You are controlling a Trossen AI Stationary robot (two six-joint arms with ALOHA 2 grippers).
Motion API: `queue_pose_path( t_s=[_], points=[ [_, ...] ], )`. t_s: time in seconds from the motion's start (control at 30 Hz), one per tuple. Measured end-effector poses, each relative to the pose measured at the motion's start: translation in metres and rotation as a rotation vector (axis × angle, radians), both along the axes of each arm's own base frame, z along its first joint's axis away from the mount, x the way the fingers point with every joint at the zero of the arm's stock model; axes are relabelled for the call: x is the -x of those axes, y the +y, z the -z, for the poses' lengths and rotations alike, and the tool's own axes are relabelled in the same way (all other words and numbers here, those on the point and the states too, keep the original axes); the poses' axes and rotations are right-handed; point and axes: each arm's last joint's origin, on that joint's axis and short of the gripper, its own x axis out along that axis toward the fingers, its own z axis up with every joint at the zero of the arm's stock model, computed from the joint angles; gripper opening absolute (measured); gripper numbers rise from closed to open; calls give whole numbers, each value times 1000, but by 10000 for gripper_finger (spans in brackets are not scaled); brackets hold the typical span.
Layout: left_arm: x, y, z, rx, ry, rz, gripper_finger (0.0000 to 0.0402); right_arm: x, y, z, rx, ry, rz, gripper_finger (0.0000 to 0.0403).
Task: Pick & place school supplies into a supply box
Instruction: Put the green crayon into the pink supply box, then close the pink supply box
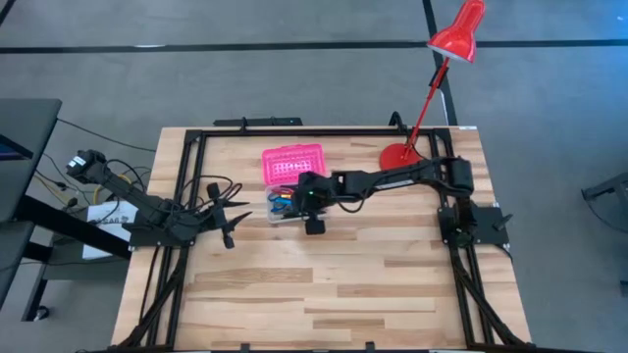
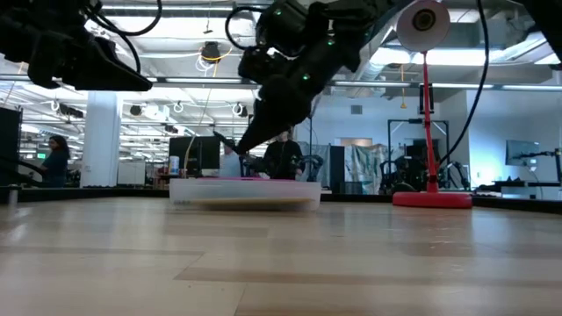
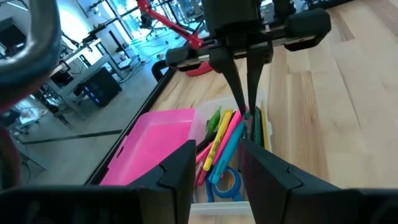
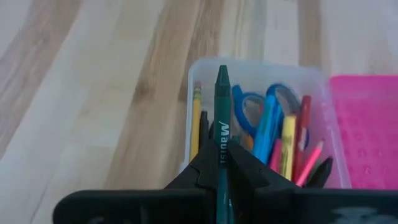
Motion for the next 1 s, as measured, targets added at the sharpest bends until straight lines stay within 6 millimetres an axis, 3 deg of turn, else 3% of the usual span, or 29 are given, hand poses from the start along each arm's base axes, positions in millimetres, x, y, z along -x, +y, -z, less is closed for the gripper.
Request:
queue_pose_path(
  t_s=[0.4,0.8,1.0],
  points=[
    [0,0,1,3,6,-5,119,-1,0,4,-23,91,16,11],
    [0,0,1,2,5,-8,119,0,-6,4,-40,102,66,105],
    [0,0,1,2,5,-8,119,0,-6,4,-37,103,56,122]
  ],
)
